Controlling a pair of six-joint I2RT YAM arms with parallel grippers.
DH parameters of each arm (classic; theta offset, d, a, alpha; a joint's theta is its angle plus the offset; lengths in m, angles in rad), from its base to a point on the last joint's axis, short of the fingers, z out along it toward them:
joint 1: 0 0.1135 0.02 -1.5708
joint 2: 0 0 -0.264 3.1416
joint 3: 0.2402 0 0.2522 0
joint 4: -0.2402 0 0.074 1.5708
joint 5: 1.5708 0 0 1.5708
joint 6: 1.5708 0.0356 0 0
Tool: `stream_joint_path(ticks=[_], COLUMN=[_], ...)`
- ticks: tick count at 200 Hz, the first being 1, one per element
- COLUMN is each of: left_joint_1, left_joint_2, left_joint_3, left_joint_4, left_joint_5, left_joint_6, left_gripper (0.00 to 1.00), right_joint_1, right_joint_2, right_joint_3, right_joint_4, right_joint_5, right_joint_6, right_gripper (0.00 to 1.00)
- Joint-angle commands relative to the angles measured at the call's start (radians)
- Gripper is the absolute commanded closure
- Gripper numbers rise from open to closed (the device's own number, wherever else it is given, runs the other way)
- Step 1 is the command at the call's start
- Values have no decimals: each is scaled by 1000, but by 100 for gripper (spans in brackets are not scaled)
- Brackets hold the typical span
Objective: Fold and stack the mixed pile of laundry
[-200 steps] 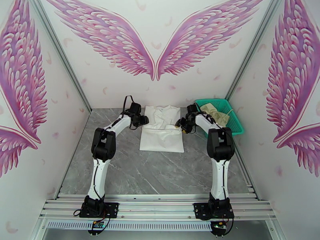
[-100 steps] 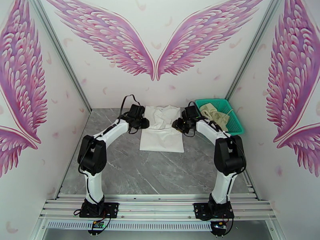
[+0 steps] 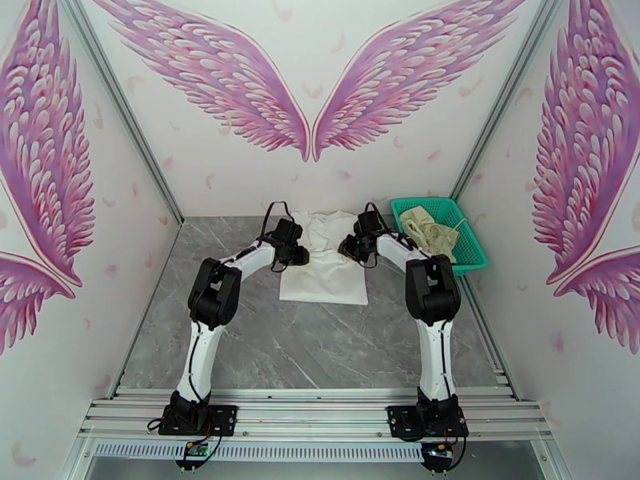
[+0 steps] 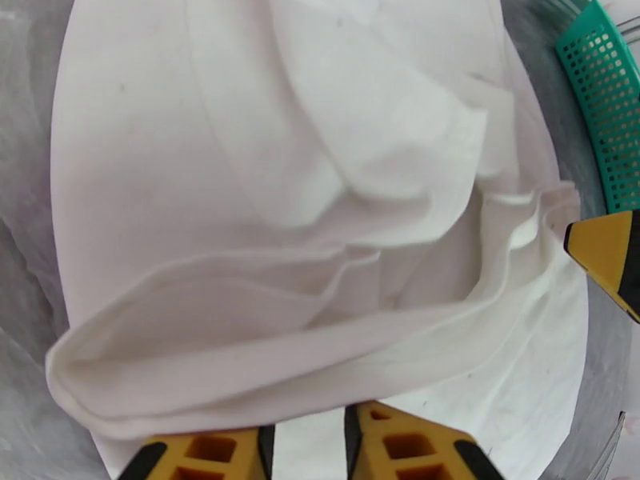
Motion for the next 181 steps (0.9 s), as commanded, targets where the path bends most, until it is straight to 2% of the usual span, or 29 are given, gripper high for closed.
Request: stream_joint_path(ticks=[1, 25, 46, 86, 111, 139, 166, 181], left_joint_1=[24, 42, 61, 71, 71, 74, 75, 75], left_joint_2=[51, 89, 84, -77, -283, -507, -648, -710], left_joint_3=[72, 127, 142, 75, -128, -423, -696, -826], left_joint_4=[-2, -34, -40, -63, -73, -73, -33, 26], left_joint_5=[4, -7, -13, -43, -98, -107, -19, 27], left_joint_6=[4, 9, 6, 14, -13, -44, -91, -127], left_gripper=[66, 63, 59, 54, 43, 28, 26, 26], right_joint_1=[-19, -32, -37, -40, -41, -40, -40, -40], right_joint_2=[52, 64, 9, -246, -434, -611, -722, -758], right_joint_3=[61, 98, 73, -182, -417, -672, -851, -929], right_joint_4=[-50, -88, -113, -64, -11, 9, 12, 27], right_joint_5=[19, 32, 70, 114, 80, 36, -26, -61], right_joint_6=[-17, -22, -43, -51, -35, -38, -44, -37], right_gripper=[66, 64, 59, 47, 41, 34, 27, 27])
